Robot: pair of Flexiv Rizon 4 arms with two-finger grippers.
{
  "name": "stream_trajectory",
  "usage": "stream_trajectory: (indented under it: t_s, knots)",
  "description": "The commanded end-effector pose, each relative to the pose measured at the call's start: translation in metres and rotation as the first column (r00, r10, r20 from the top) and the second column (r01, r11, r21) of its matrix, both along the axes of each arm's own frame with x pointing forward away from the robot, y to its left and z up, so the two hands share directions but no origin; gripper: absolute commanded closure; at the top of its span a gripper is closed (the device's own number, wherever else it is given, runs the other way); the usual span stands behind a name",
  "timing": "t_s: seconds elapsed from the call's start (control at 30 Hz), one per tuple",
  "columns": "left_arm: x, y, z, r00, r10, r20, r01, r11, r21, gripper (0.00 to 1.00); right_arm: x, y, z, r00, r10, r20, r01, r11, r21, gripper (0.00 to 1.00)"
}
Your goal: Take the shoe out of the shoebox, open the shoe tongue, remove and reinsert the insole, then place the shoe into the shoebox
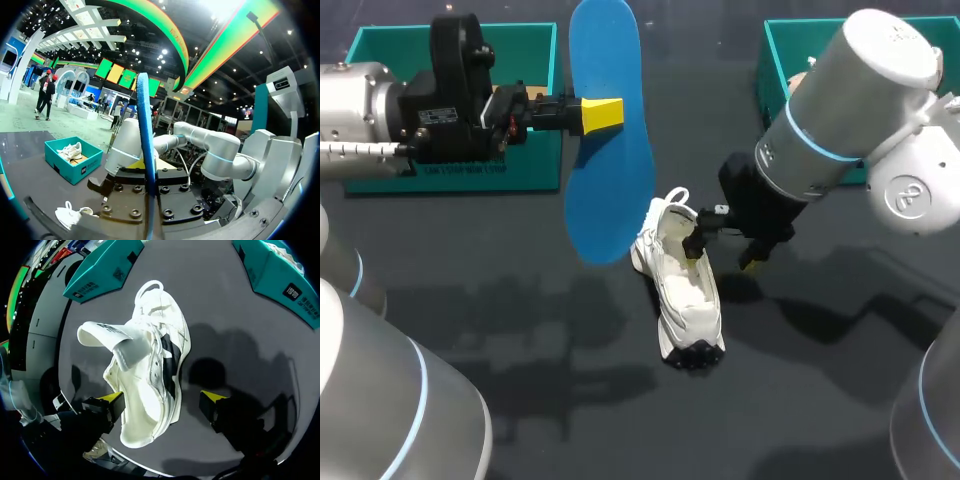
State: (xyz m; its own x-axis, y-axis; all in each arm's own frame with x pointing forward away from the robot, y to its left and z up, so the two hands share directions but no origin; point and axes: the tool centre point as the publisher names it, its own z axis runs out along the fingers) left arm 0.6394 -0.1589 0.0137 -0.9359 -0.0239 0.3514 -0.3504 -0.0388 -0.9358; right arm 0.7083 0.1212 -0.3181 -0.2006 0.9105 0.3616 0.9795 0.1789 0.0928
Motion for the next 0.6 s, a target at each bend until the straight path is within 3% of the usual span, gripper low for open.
stream_trajectory:
  t_s: [0.03,0.1,0.17,0.43,0.6]
  knots:
    - [0.000,-0.001,-0.001,1.000,0.000,0.000,0.000,1.000,-0.002,1.00,-0.005,-0.006,0.001,1.000,-0.003,0.008,0.003,1.000,0.012,0.00]
    - [0.000,-0.001,-0.001,1.000,0.000,0.000,0.000,1.000,-0.002,1.00,-0.005,-0.006,0.001,1.000,-0.003,0.008,0.003,1.000,0.012,0.00]
    - [0.000,-0.001,-0.001,1.000,0.000,0.000,0.000,1.000,-0.002,1.00,-0.003,-0.004,0.006,1.000,0.017,0.011,-0.018,0.995,0.100,0.00]
    - [0.000,-0.001,-0.001,1.000,0.000,0.000,0.000,1.000,-0.002,1.00,0.009,-0.015,0.064,0.995,0.052,0.085,-0.074,0.956,0.282,0.00]
    - [0.000,-0.001,-0.001,1.000,0.000,0.000,0.000,1.000,-0.002,1.00,0.009,-0.015,0.064,0.995,0.052,0.085,-0.074,0.956,0.282,0.00]
